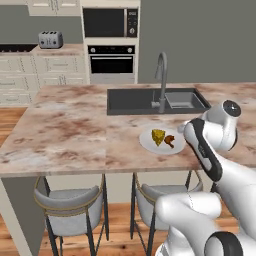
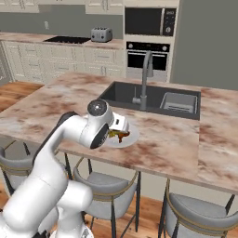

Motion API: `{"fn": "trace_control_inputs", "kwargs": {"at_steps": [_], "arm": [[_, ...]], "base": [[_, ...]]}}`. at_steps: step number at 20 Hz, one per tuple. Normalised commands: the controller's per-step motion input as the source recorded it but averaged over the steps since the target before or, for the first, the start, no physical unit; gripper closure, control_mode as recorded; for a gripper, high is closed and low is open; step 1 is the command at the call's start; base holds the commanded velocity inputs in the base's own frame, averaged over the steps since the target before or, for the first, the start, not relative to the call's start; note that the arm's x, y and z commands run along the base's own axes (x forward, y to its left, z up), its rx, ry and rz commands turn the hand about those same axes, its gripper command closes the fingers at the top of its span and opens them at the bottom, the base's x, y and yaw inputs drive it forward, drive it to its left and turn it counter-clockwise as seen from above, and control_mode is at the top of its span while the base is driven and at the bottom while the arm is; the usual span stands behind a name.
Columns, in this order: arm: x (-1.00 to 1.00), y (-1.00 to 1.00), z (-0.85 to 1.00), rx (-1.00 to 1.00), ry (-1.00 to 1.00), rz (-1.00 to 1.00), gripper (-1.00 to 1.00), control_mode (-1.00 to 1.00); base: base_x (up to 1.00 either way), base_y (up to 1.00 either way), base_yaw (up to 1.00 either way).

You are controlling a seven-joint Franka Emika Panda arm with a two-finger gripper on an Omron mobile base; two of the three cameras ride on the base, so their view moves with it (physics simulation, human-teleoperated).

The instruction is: Take the cheese, chicken drumstick, and lemon from the fridge and place them on the plate on the dining counter to create an appetizer plate.

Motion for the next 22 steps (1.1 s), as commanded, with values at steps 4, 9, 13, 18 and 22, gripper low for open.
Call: {"fn": "trace_control_inputs", "kwargs": {"at_steps": [4, 9, 13, 18, 22], "arm": [[0.43, -0.25, -0.17, 0.0, 0.07, 0.0, 1.0, -1.0], [0.16, 0.04, -0.23, -0.02, 0.05, 0.0, 1.0, -1.0], [0.05, 0.19, -0.28, -0.02, 0.05, 0.0, 1.0, -1.0], [0.0, 0.25, -0.44, -0.04, 0.06, 0.0, 1.0, -1.0], [0.07, 0.29, -0.32, -0.02, 0.01, 0.0, 1.0, -1.0]], "base": [[0.0, 0.0, 0.0], [0.0, 0.0, 0.0], [0.0, 0.0, 0.0], [0.0, 0.0, 0.0], [0.0, 0.0, 0.0]]}}
